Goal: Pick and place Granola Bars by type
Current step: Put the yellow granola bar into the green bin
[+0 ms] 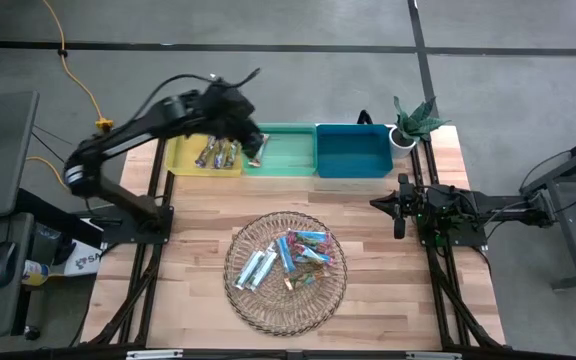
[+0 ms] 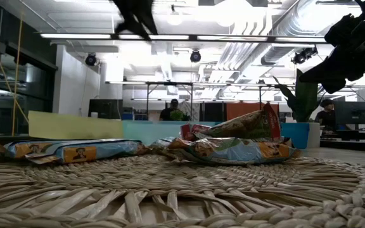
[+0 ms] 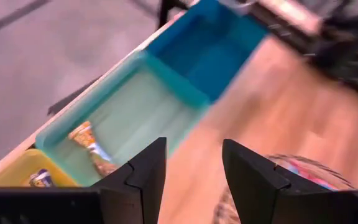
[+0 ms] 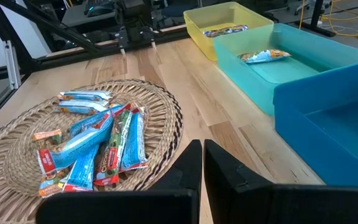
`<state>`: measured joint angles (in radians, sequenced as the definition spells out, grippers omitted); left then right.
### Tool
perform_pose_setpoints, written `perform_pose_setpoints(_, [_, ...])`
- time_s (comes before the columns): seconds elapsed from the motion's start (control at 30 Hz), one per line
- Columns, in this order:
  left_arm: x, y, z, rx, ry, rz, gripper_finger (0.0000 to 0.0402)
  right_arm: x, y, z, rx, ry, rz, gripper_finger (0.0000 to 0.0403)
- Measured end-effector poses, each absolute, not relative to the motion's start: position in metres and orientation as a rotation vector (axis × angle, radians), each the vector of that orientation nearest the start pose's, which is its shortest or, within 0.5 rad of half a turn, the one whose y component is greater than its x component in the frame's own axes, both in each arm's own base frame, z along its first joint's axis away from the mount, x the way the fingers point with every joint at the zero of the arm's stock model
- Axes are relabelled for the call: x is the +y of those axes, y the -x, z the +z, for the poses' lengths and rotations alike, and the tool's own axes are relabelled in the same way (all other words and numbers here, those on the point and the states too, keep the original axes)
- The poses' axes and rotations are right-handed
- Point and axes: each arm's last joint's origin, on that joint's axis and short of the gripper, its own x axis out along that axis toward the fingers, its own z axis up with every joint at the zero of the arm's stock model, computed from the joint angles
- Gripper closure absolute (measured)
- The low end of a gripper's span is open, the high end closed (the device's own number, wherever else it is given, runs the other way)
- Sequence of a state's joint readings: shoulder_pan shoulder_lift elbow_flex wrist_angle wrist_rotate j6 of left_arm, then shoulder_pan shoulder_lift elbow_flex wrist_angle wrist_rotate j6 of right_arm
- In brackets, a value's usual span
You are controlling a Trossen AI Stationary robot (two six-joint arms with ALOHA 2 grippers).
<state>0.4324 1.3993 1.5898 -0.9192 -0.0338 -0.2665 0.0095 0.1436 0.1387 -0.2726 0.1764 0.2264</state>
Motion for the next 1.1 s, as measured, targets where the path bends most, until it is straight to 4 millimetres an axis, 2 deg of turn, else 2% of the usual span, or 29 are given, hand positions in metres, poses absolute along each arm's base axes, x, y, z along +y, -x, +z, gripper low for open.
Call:
perform_pose_setpoints(0.13, [0.078,-0.222,0.424,0.646,0.395,0.482,0.0247,-0.004,-0.097,0.174,0.257,-0.199,-0.197,0.0402])
perform_pose_setpoints(0.23, [0.054,-0.202,0.43,0.663,0.441,0.505,0.0247,-0.004,-0.097,0.174,0.257,-0.199,-0.197,0.0402])
perform_pose_setpoints(0.4, [0.021,-0.18,0.427,0.738,0.505,0.57,0.0247,-0.004,-0.097,0.174,0.257,-0.199,-0.196,0.0402])
perform_pose_setpoints(0.57, [-0.007,-0.173,0.419,0.782,0.547,0.62,0.0247,-0.004,-0.097,0.174,0.257,-0.199,-0.196,0.0402])
perform_pose_setpoints(0.8, [-0.043,-0.185,0.375,0.817,0.63,0.624,0.0247,-0.004,-0.097,0.174,0.257,-0.199,-0.196,0.0402])
perform_pose_setpoints(0.97, [-0.064,-0.203,0.324,0.796,0.709,0.565,0.0247,-0.004,-0.097,0.174,0.257,-0.199,-0.196,0.0402])
perform_pose_setpoints(1.1, [-0.073,-0.214,0.283,0.782,0.803,0.538,0.0247,-0.004,-0.097,0.174,0.257,-0.199,-0.196,0.0402])
